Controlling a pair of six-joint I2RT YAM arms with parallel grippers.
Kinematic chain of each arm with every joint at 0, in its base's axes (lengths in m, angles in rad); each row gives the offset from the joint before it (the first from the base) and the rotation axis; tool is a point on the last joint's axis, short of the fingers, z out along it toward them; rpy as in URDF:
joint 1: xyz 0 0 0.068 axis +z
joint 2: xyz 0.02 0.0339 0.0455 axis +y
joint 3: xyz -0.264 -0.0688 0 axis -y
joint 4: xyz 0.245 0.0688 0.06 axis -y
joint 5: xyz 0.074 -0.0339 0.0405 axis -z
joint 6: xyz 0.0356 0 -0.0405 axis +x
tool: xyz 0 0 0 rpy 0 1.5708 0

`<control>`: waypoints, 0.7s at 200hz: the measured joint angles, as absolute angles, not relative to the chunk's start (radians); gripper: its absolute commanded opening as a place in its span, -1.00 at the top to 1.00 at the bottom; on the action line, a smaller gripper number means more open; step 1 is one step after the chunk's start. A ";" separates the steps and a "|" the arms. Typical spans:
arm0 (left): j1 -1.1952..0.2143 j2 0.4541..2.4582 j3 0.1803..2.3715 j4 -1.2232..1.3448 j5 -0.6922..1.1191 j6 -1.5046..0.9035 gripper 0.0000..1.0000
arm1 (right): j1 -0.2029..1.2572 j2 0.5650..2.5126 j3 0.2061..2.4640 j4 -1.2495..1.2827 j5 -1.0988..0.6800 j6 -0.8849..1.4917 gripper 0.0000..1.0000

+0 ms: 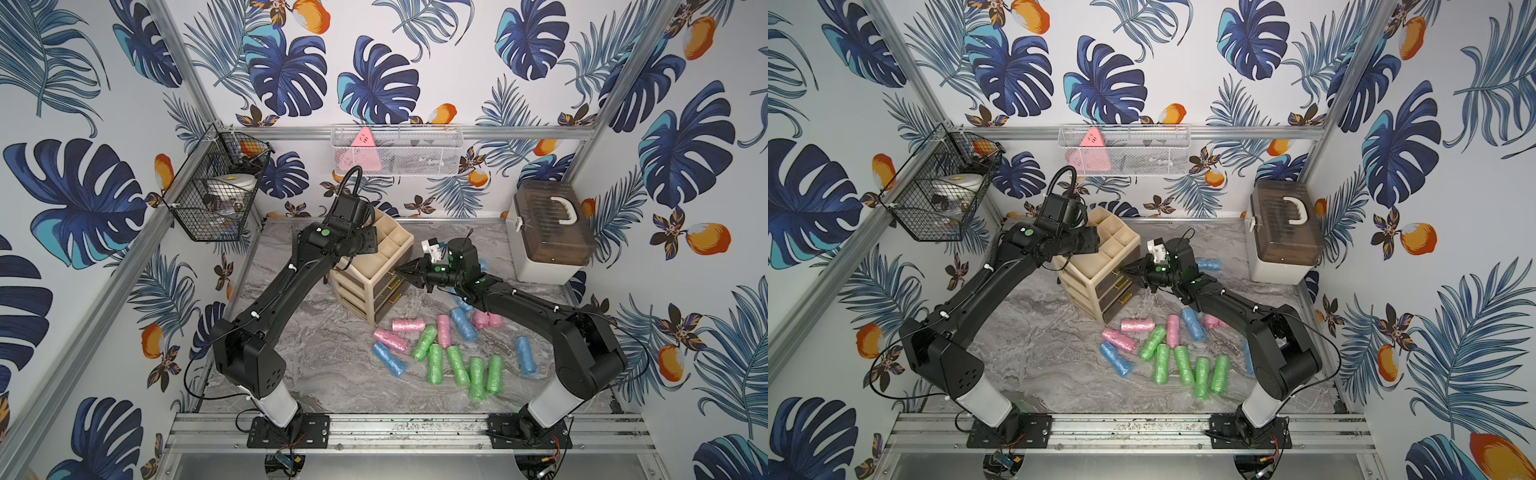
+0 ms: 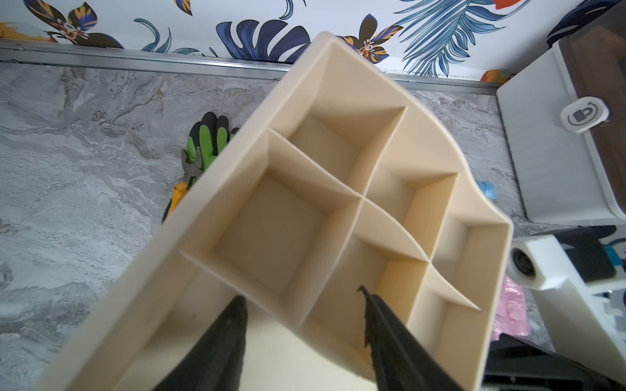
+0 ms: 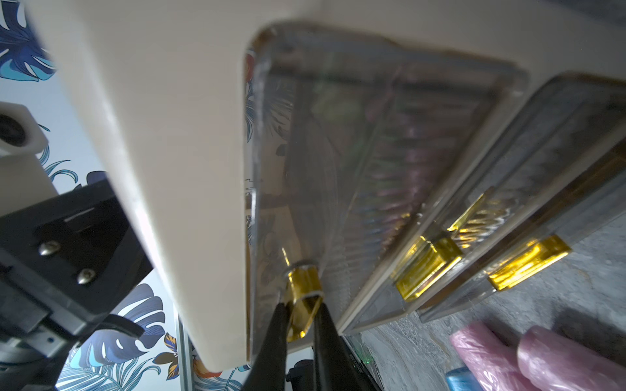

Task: Sort the rolls of trash bags by color and place them into the drawer
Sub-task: Open the drawer in the storage box.

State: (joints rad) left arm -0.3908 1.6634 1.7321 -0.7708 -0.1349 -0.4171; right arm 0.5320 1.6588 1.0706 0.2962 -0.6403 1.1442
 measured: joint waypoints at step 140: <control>-0.425 1.708 1.785 -0.783 -0.275 -0.416 -0.13 | 0.447 1.548 0.995 0.189 -0.729 1.073 0.79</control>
State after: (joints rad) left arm -0.4248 1.7084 1.7855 -0.7834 -0.2752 -0.4164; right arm 0.4473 1.5478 0.9955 0.1890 -0.7288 1.0725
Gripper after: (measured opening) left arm 0.566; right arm 0.152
